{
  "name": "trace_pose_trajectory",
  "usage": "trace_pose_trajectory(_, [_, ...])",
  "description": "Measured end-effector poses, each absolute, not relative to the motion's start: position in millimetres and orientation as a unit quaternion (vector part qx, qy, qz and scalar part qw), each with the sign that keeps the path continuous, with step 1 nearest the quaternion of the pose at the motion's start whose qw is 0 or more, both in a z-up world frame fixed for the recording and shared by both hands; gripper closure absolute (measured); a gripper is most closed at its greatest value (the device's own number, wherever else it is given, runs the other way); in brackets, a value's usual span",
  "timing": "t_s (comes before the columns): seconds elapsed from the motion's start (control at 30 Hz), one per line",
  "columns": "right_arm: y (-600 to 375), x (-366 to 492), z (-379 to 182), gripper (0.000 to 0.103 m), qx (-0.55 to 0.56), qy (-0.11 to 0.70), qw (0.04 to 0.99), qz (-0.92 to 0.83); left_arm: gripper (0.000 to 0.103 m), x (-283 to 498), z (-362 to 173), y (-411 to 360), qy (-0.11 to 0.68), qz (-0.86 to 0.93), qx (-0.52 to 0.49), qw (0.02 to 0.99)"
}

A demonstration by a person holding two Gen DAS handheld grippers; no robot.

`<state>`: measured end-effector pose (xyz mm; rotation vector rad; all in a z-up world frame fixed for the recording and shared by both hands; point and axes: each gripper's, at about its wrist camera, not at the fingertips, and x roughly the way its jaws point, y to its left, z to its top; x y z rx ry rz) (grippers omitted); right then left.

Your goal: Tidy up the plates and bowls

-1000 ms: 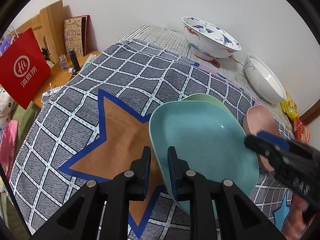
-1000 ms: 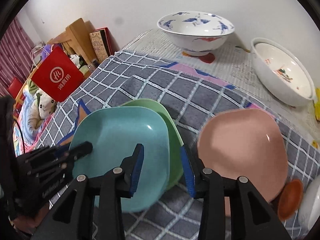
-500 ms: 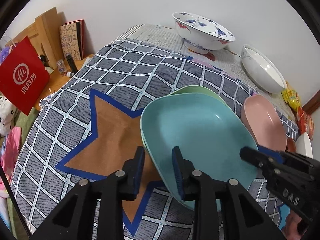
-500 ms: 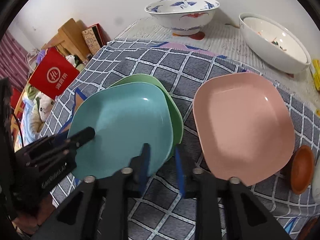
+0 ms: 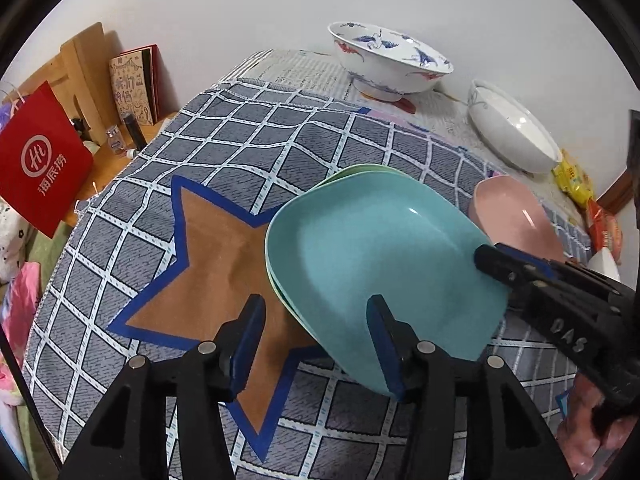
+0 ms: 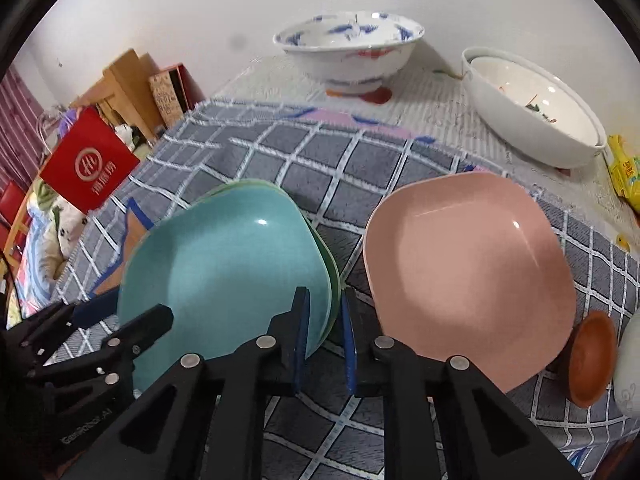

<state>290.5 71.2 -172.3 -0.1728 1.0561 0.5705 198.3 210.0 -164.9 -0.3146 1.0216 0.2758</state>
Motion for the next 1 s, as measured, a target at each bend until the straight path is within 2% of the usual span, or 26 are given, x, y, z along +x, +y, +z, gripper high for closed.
trace_pose_trajectory(0.17, [55, 278, -154, 0.080, -0.054, 0.474, 0.835, 0.273, 0.050, 192, -163, 205, 0.478, 0.125, -0.149, 0.857])
trace_pose_trajectory(0.47, [26, 263, -153, 0.080, -0.043, 0.472, 0.841, 0.261, 0.050, 189, -152, 197, 0.468, 0.125, -0.135, 0.864])
trace_pose_trajectory(0.53, [10, 266, -146, 0.076, -0.042, 0.465, 0.852, 0.238, 0.050, 191, -144, 194, 0.462, 0.121, -0.129, 0.869])
trace_pose_trajectory(0.67, [-26, 276, -127, 0.053, -0.044, 0.434, 0.880, 0.189, 0.050, 206, -126, 180, 0.451, 0.108, -0.104, 0.880])
trace_pose_trajectory(0.7, [-35, 279, -123, 0.051, -0.044, 0.428, 0.885, 0.177, 0.050, 210, -123, 176, 0.449, 0.105, -0.100, 0.882])
trace_pose_trajectory(0.83, [-66, 295, -114, 0.051, -0.044, 0.422, 0.894, 0.144, 0.049, 236, -116, 158, 0.448, 0.087, -0.087, 0.886])
trace_pose_trajectory(0.93, [-82, 307, -116, 0.051, -0.037, 0.429, 0.892, 0.136, 0.037, 254, -117, 145, 0.455, 0.064, -0.080, 0.885])
trace_pose_trajectory(1.0, [-88, 315, -120, 0.051, -0.033, 0.434, 0.890, 0.136, 0.037, 267, -119, 136, 0.456, 0.061, -0.072, 0.885])
